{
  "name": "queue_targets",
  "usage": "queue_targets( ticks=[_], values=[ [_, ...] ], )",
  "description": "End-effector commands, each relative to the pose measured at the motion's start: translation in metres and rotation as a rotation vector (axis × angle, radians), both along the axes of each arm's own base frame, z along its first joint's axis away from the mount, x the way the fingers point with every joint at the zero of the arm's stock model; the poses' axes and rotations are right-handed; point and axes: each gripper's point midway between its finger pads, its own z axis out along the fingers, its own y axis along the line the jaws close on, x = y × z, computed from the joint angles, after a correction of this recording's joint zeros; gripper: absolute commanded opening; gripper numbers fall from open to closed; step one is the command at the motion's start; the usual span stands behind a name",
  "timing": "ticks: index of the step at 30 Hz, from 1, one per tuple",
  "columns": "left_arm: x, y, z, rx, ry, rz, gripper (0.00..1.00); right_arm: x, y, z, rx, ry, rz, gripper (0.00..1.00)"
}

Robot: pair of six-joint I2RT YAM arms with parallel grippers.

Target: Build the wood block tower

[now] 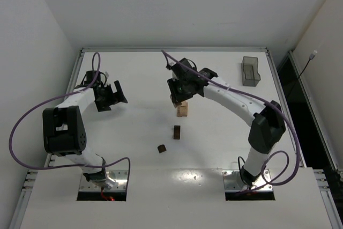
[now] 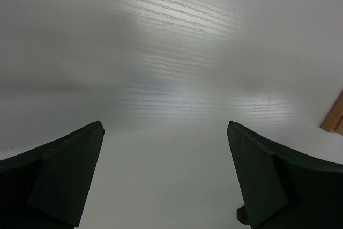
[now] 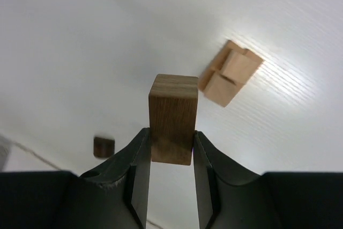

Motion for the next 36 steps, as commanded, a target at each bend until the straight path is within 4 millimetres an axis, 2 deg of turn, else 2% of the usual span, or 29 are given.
queue_targets(
  ticks=[1,2,4,7,9,14,21,23,31,36],
  values=[
    [0.011,-0.001,0.015,-0.006,-0.072,-0.005,0.99,0.024,-0.023,-0.009,-0.051,0.049,-0.382,0.0],
    [0.011,-0.001,0.015,-0.006,-0.072,-0.005,0.99,0.035,-0.021,-0.009,-0.067,0.032,-0.415,0.0],
    [0.011,-0.001,0.015,-0.006,-0.072,-0.005,0.99,0.045,-0.024,-0.013,-0.081,0.032,-0.468,0.0],
    [0.012,0.003,0.019,0.015,-0.079,0.007,0.99,0.049,-0.026,-0.017,-0.067,0.053,-0.475,0.0],
    [0.016,0.004,0.023,0.016,-0.089,0.007,0.99,0.047,-0.022,-0.029,-0.077,0.087,-0.464,0.0],
    [0.015,0.004,0.02,0.015,-0.08,0.007,0.99,0.055,-0.034,-0.039,-0.094,0.103,-0.497,0.0],
    [0.021,0.004,0.02,0.015,-0.082,0.007,0.99,0.054,-0.034,-0.057,-0.107,0.153,-0.493,0.0],
    [0.023,0.005,0.02,0.015,-0.082,0.007,0.99,0.056,-0.028,-0.054,-0.08,0.157,-0.483,0.0],
    [0.023,0.005,0.02,0.015,-0.082,0.007,0.99,0.057,-0.02,-0.063,-0.036,0.214,-0.465,0.0],
    [0.023,0.005,0.02,0.015,-0.082,0.007,0.99,0.057,-0.02,-0.067,-0.042,0.22,-0.465,0.0]
  ],
)
